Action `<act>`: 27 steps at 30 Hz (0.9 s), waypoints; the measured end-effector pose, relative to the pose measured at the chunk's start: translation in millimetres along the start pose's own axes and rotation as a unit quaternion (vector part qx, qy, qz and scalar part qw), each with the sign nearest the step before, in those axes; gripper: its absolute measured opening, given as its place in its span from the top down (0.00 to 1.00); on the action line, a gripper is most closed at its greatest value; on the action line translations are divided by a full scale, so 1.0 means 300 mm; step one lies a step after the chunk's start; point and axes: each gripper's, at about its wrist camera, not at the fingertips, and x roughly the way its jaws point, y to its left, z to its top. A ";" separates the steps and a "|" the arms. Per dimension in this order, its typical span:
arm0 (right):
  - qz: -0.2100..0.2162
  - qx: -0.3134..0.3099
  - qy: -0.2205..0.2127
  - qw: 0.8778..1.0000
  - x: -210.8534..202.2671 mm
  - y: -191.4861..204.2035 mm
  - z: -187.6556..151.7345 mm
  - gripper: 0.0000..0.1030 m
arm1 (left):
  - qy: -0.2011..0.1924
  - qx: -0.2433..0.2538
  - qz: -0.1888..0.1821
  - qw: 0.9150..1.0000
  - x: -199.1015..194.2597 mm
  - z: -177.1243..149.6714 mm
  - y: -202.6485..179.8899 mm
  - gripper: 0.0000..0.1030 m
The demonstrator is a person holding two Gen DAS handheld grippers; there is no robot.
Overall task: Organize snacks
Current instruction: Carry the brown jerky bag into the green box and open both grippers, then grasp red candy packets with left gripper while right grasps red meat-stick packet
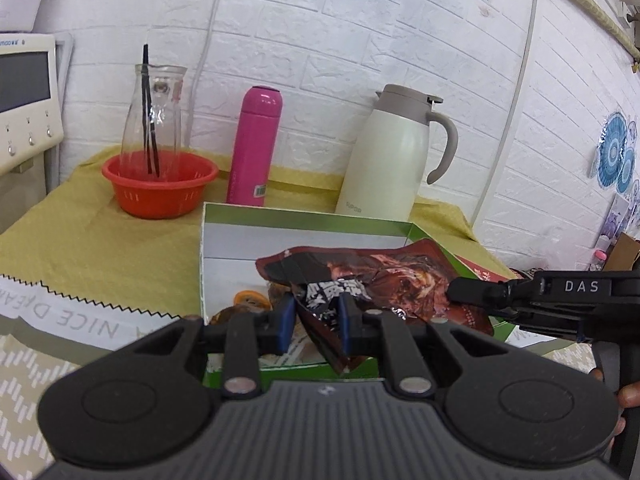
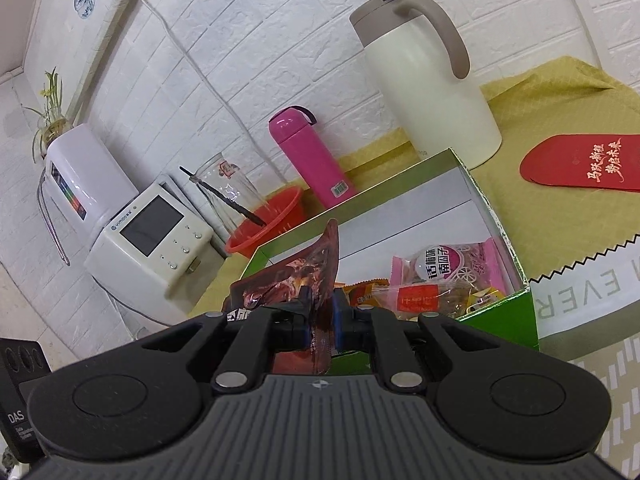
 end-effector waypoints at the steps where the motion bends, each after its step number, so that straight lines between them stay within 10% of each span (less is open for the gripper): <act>1: 0.003 0.002 0.002 1.000 0.005 -0.007 0.001 0.81 | 0.002 0.000 0.004 1.000 0.010 0.000 0.004 0.87; 6: -0.005 -0.015 -0.010 1.000 0.013 0.001 0.004 0.70 | 0.007 -0.002 0.011 1.000 0.044 0.012 0.011 0.88; 11: -0.062 -0.099 -0.039 0.992 -0.002 0.056 -0.001 0.02 | 0.002 0.010 0.044 0.999 0.042 0.009 0.016 0.59; 27: -0.001 -0.114 -0.006 0.993 -0.293 0.132 -0.207 0.00 | 0.008 0.023 0.022 0.999 -0.348 -0.153 0.035 0.46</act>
